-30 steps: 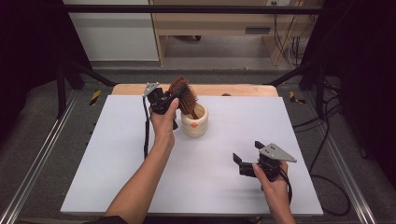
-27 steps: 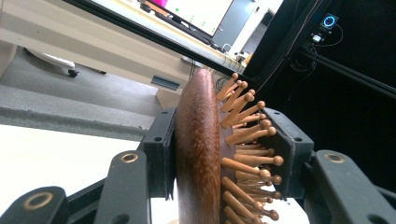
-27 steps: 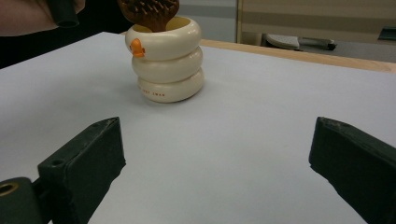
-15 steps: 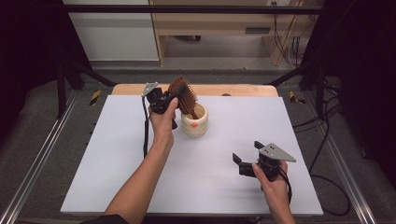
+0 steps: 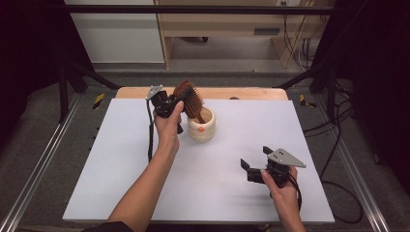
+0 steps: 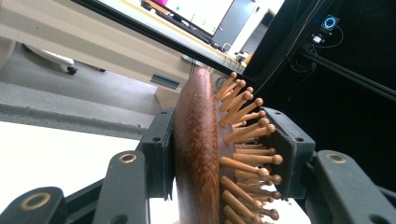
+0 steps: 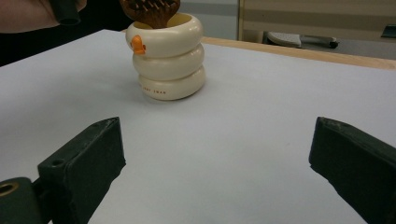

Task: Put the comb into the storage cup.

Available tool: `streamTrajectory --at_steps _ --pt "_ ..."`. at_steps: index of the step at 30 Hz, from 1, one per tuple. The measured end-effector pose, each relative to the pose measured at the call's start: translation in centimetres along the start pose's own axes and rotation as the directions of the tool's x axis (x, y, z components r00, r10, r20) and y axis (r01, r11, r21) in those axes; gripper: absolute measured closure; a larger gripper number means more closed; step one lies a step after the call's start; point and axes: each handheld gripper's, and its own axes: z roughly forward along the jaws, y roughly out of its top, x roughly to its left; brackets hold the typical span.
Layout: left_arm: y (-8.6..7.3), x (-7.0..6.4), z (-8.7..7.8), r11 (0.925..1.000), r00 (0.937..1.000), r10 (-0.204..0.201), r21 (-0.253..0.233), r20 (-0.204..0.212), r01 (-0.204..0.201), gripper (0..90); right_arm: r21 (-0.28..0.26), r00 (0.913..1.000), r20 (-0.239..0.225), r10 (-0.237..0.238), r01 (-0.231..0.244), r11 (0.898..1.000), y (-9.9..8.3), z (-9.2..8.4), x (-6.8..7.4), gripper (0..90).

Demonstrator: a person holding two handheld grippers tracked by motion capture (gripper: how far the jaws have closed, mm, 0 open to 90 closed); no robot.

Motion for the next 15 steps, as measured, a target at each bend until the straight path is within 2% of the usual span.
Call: streamTrajectory --at_steps 15 --pt "0.02 0.31 -0.01 1.0000 1.0000 0.002 0.003 -0.006 -0.002 48.5 0.002 1.0000 -0.001 -0.001 0.001 1.000 -0.04 0.06 0.00 3.7"
